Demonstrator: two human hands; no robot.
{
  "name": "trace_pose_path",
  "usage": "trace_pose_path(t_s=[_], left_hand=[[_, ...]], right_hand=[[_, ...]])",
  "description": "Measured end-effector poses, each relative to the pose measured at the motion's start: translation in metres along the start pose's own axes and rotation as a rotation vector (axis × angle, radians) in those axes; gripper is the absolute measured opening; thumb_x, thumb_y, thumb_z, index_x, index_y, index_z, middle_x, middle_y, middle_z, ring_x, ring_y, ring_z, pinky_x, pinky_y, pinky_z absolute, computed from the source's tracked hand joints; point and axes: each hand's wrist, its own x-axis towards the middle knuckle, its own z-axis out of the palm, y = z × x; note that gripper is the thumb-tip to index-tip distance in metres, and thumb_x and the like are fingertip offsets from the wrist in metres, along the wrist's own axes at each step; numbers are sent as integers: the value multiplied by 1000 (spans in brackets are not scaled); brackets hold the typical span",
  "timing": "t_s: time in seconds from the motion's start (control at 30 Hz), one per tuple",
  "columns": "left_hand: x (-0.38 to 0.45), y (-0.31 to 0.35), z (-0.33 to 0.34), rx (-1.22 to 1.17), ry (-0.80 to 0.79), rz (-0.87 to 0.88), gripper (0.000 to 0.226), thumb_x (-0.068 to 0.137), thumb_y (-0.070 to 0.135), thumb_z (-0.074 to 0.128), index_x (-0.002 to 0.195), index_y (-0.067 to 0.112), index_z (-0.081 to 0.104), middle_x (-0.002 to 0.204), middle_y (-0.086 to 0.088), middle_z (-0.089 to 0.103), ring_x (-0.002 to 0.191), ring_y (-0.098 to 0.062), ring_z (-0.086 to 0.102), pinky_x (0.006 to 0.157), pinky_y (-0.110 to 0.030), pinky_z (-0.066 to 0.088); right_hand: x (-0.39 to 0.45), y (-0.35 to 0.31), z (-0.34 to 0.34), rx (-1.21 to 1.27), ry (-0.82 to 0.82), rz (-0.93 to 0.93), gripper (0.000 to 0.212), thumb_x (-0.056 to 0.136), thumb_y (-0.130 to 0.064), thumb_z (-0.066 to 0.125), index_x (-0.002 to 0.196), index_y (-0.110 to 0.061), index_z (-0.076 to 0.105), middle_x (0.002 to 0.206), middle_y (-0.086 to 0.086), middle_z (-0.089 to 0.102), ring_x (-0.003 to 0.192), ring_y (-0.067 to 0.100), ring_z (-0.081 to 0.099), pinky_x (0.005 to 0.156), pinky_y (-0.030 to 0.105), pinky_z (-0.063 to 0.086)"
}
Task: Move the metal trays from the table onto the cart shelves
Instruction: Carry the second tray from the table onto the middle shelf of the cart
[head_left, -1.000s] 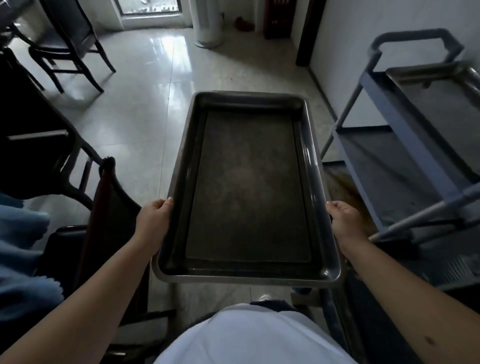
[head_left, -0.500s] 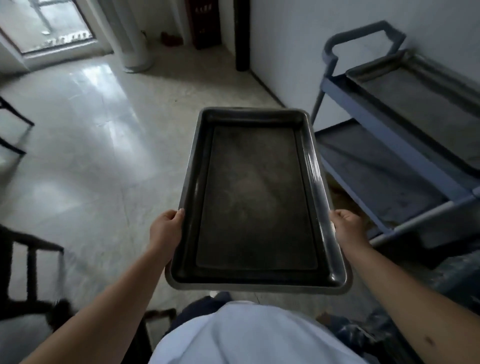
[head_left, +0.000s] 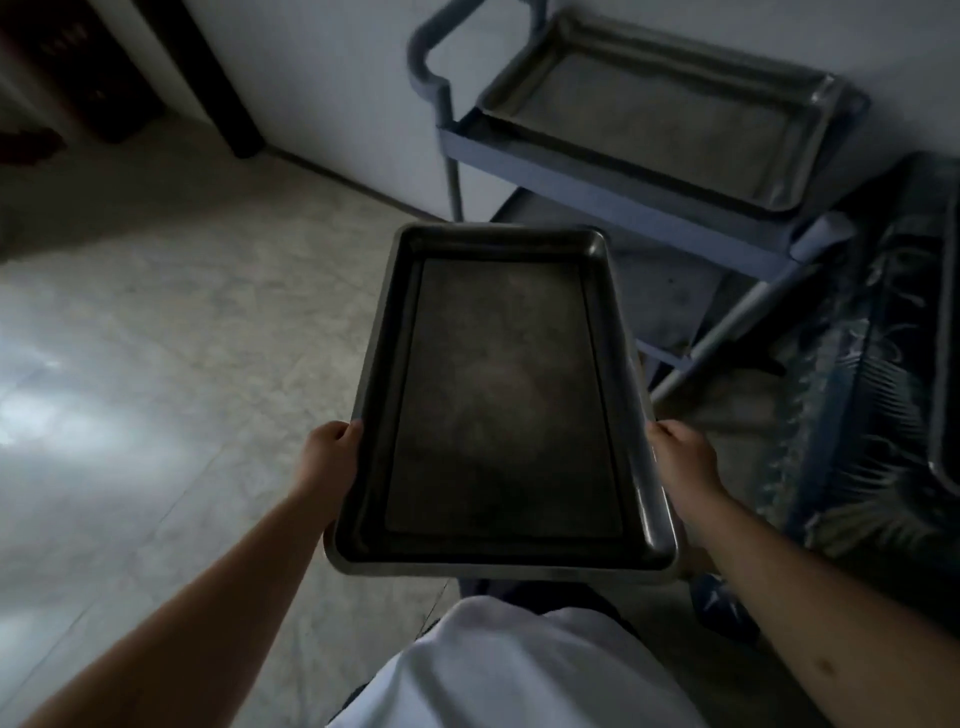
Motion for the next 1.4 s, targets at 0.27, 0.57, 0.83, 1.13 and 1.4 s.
trace_pose_path(t_s=[0.27,0.57,0.83,1.13,1.4], left_hand=[[122,87,61,185,-61,90,39,98,35,49,75,8,64,69,-9,63,64,-24,57,53,-32,40],[250,111,148,229,-121,149,39,101,35,46,71,15,60,68,-4,60,62,-17,54,51,-31,34],[353,110,215,217,-159,212,39,98,41,45,74,15,62,70,-6,62,65,-23,56,53,-33,39],[413,110,265,86,-180,220,41,92,46,51,74,12,64,72,-13,66,70,-31,61,66,-50,50],[439,103,296,-21,-184,179,39,93,44,56,82,9,67,81,-18,69,75,-33,64,72,-52,53]], right_hand=[[103,0,17,49,121,110,23,95,-34,54,84,-19,67,79,5,62,75,19,57,64,32,42],[216,23,62,2,252,143,33,94,-35,54,70,-12,60,67,4,57,63,17,52,60,32,39],[301,55,113,-25,328,114,36,97,-28,54,64,-15,56,61,1,51,57,12,46,52,25,34],[373,87,135,-30,393,7,36,93,-34,52,64,-13,52,59,-2,47,61,15,44,60,32,31],[424,98,140,12,390,-34,34,93,-32,56,82,-1,63,71,10,53,69,15,47,61,29,36]])
